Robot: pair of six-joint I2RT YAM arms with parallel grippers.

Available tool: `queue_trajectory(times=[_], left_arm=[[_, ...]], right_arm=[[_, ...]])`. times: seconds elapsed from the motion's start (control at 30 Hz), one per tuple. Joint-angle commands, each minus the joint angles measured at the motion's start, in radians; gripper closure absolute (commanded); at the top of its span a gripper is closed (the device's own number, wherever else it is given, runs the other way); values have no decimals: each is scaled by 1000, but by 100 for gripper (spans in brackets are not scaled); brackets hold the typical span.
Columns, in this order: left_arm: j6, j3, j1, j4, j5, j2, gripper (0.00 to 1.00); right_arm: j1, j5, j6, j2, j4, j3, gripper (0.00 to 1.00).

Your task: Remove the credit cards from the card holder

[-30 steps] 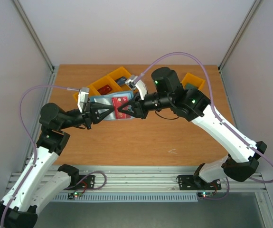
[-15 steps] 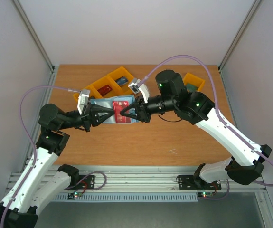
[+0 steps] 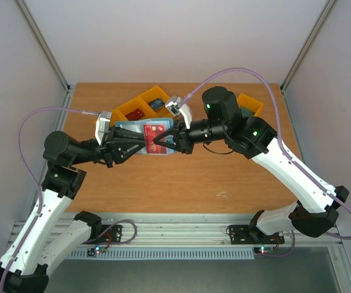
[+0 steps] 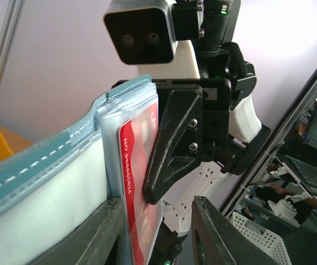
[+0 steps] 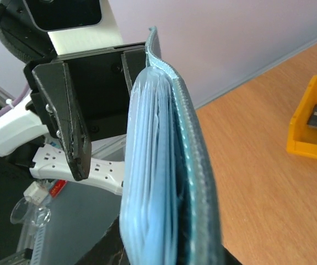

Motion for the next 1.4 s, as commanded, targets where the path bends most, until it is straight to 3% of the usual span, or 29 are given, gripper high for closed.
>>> queue_trajectory(times=[0.0, 0.2, 0.33, 0.6, 0.87, 1.17, 1.37], left_arm=[[-31, 54, -8, 27, -34, 20, 62], [-141, 96, -6, 132, -40, 49, 54], [-183, 108, 15, 157, -42, 46, 51], [-145, 102, 21, 63, -66, 49, 56], [-51, 116, -83, -84, -91, 105, 59], [95, 122, -110, -343, -325, 106, 59], [114, 119, -109, -380, -341, 106, 60]], right_arm=[[-3, 14, 9, 35, -44, 17, 99], [-4, 58, -11, 30, -88, 13, 99], [-25, 171, 19, 8, -105, -3, 99], [-70, 103, 75, 13, -121, -8, 99], [-55, 74, 75, 30, -88, 7, 99], [-50, 61, 65, 45, -110, 38, 99], [-50, 48, 55, 35, -124, 35, 99]])
